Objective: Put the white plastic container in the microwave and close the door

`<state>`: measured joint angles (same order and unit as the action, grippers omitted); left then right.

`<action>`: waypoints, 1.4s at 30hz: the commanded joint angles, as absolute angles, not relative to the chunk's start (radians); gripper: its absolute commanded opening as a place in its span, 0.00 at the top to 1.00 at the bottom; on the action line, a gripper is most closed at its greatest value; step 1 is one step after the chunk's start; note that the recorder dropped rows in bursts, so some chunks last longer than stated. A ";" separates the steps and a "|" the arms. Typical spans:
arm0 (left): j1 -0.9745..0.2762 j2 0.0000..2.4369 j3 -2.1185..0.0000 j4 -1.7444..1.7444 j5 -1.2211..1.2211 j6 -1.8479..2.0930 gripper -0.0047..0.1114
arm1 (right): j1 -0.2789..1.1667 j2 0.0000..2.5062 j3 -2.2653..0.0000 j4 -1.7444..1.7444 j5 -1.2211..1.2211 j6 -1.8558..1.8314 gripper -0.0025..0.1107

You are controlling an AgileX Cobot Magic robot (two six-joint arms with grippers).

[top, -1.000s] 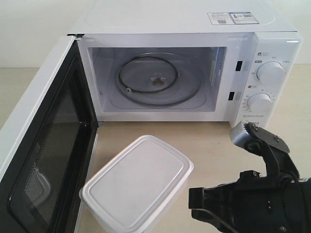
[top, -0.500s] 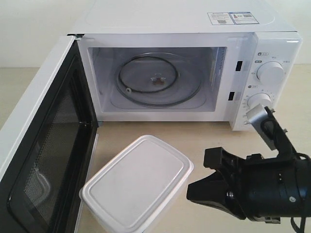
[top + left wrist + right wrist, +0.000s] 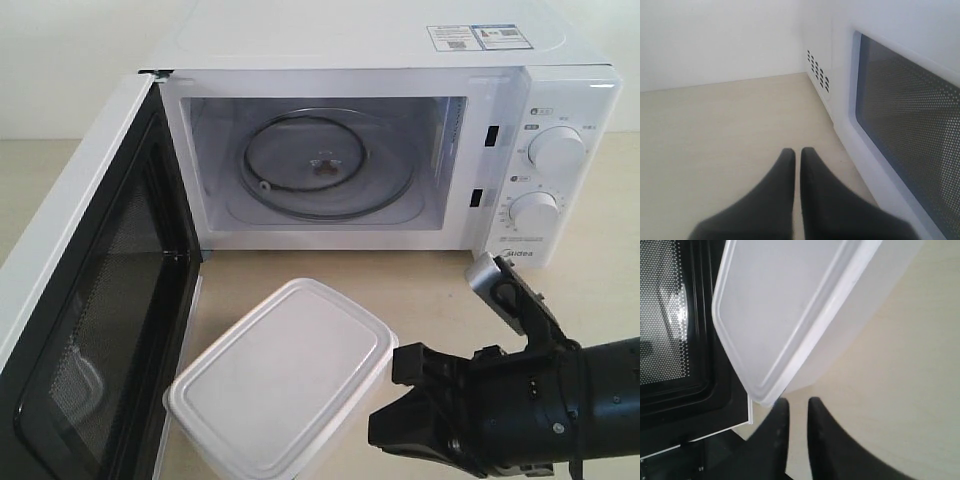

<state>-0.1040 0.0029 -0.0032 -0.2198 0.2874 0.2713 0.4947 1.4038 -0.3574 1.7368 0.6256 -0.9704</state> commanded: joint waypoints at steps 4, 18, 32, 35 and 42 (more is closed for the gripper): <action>-0.101 0.000 0.000 -0.228 0.292 0.261 0.92 | 0.487 1.408 -0.362 1.744 0.588 -0.995 0.61; -0.101 0.000 0.000 -0.228 0.292 0.261 0.92 | 0.485 1.406 -0.391 1.744 0.672 -1.073 0.67; -0.101 0.000 0.000 -0.228 0.292 0.261 0.92 | 0.268 1.406 -0.477 1.744 1.060 -1.085 0.67; -0.101 0.000 0.000 -0.228 0.292 0.261 0.92 | 0.231 1.408 -0.459 1.744 1.136 -1.116 0.67; -0.101 0.000 0.000 -0.228 0.292 0.261 0.92 | 0.231 1.415 -0.371 1.744 0.987 -1.163 0.67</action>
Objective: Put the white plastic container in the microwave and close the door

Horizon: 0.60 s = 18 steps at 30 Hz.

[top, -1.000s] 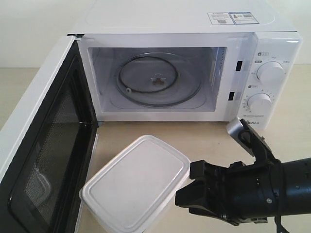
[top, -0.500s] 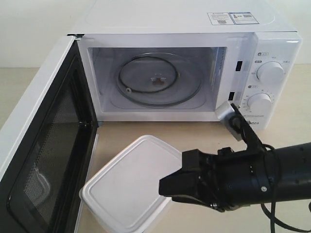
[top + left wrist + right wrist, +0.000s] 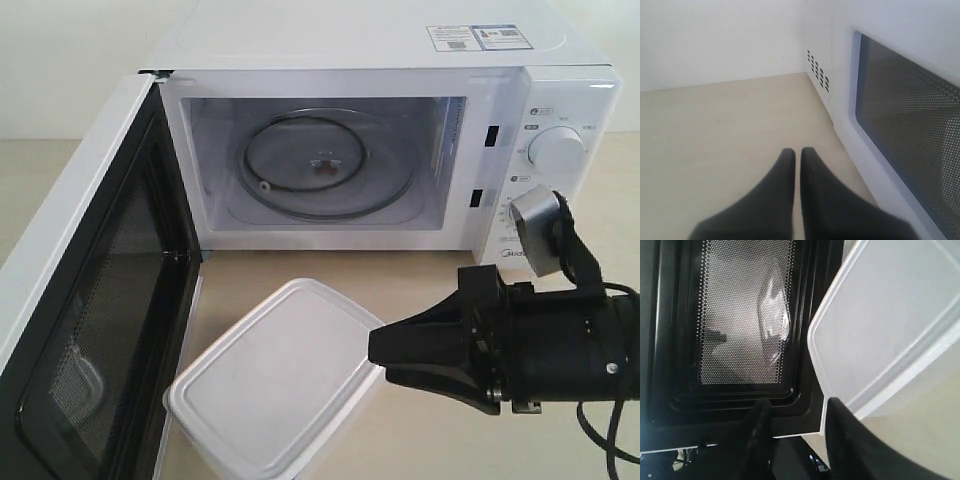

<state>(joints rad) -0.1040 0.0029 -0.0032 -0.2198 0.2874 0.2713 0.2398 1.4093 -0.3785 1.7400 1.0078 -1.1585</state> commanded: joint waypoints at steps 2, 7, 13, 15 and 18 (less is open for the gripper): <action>-0.101 0.000 0.000 -0.228 0.292 0.261 0.92 | 0.231 1.463 -0.371 1.744 0.967 -1.132 0.67; -0.101 0.000 0.000 -0.228 0.292 0.261 0.92 | 0.270 1.642 -0.383 1.744 0.952 -1.108 0.67; -0.101 0.000 0.000 -0.228 0.292 0.261 0.92 | 0.279 1.678 -0.422 1.744 0.901 -1.068 0.67; -0.101 0.000 0.000 -0.228 0.292 0.261 0.92 | 0.279 1.678 -0.440 1.744 0.901 -1.040 0.67; -0.101 0.000 0.000 -0.228 0.292 0.261 0.92 | 0.279 1.678 -0.450 1.744 0.897 -1.014 0.67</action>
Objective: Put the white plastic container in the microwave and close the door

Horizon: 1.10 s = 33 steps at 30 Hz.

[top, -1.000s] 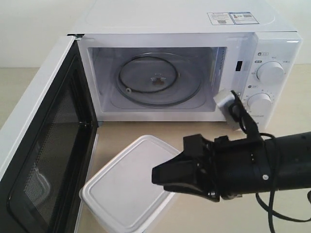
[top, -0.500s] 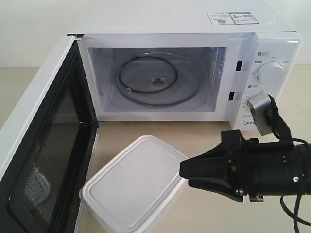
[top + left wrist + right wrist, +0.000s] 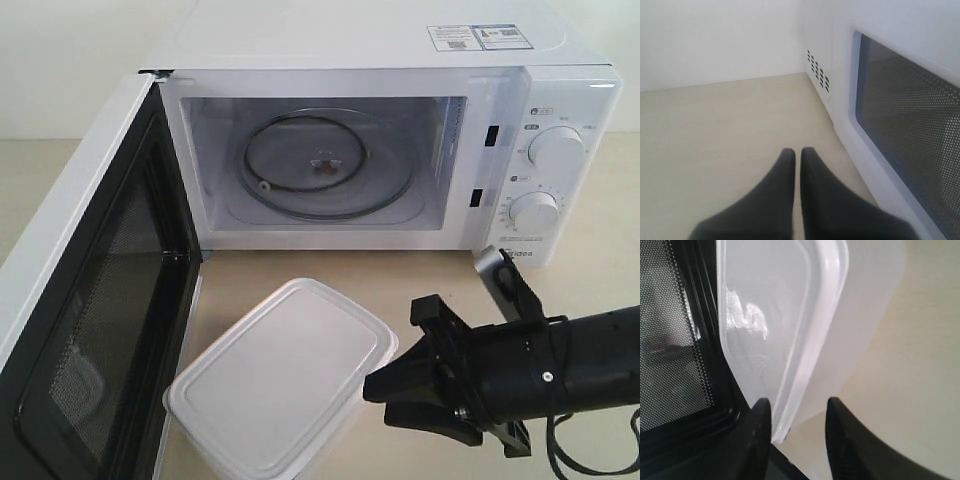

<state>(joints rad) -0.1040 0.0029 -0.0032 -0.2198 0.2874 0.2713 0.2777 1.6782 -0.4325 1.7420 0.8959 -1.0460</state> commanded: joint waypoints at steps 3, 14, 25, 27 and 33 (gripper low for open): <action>-0.101 0.000 0.000 -0.228 0.292 0.261 0.92 | 0.295 1.678 -0.459 1.744 0.877 -0.972 0.67; -0.101 0.000 0.000 -0.228 0.292 0.261 0.92 | 0.419 1.722 -0.503 1.744 0.724 -0.824 0.67; -0.101 0.000 0.000 -0.228 0.292 0.261 0.92 | 0.429 1.722 -0.538 1.744 0.715 -0.775 0.67; -0.101 0.000 0.000 -0.228 0.292 0.261 0.92 | 0.430 1.724 -0.552 1.744 0.693 -0.767 0.67; -0.101 0.000 0.000 -0.228 0.292 0.261 0.92 | 0.449 1.772 -0.576 1.744 0.687 -0.739 0.67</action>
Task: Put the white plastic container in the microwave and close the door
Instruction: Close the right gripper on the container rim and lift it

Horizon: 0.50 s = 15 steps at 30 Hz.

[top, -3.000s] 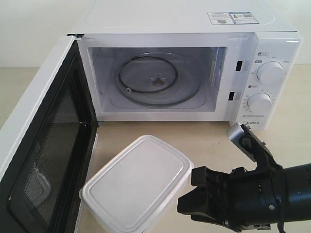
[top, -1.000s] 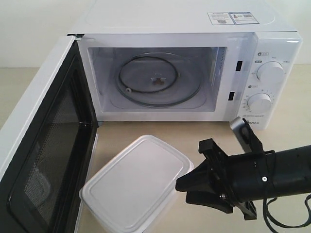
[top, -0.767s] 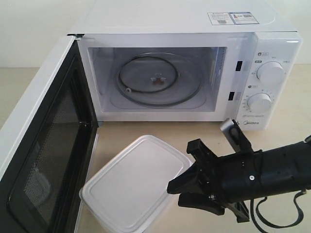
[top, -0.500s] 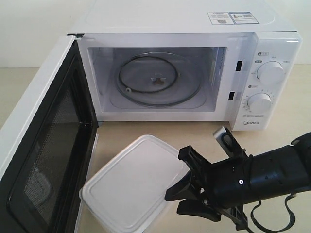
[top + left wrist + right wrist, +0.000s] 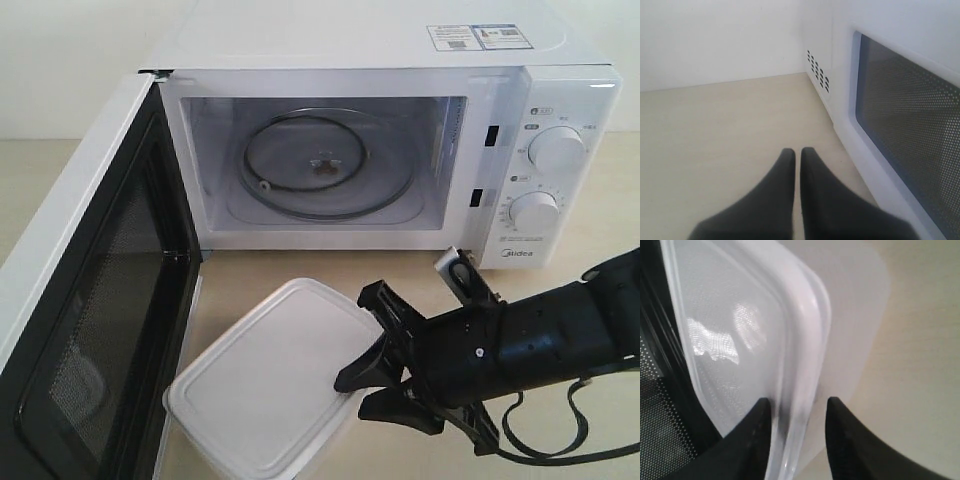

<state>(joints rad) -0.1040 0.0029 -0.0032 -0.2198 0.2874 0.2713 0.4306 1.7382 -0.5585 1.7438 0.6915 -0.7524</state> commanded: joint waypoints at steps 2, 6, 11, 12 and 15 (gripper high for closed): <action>-0.101 0.000 0.000 -0.228 0.292 0.261 0.92 | 0.464 1.790 -0.590 1.744 0.687 -0.736 0.67; -0.101 0.000 0.000 -0.228 0.292 0.261 0.92 | 0.489 1.809 -0.619 1.744 0.670 -0.733 0.70; -0.101 0.000 0.000 -0.228 0.292 0.261 0.92 | 0.489 1.788 -0.618 1.744 0.645 -0.731 0.98; -0.101 0.000 0.000 -0.228 0.292 0.261 0.92 | 0.489 1.783 -0.618 1.744 0.637 -0.731 0.98; -0.101 0.000 0.000 -0.228 0.292 0.261 0.92 | 0.487 1.774 -0.618 1.744 0.620 -0.733 0.98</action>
<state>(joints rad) -0.1003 0.0029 -0.0032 -0.2198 0.2874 0.2713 0.4870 1.7765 -0.6181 1.7594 0.6784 -0.7269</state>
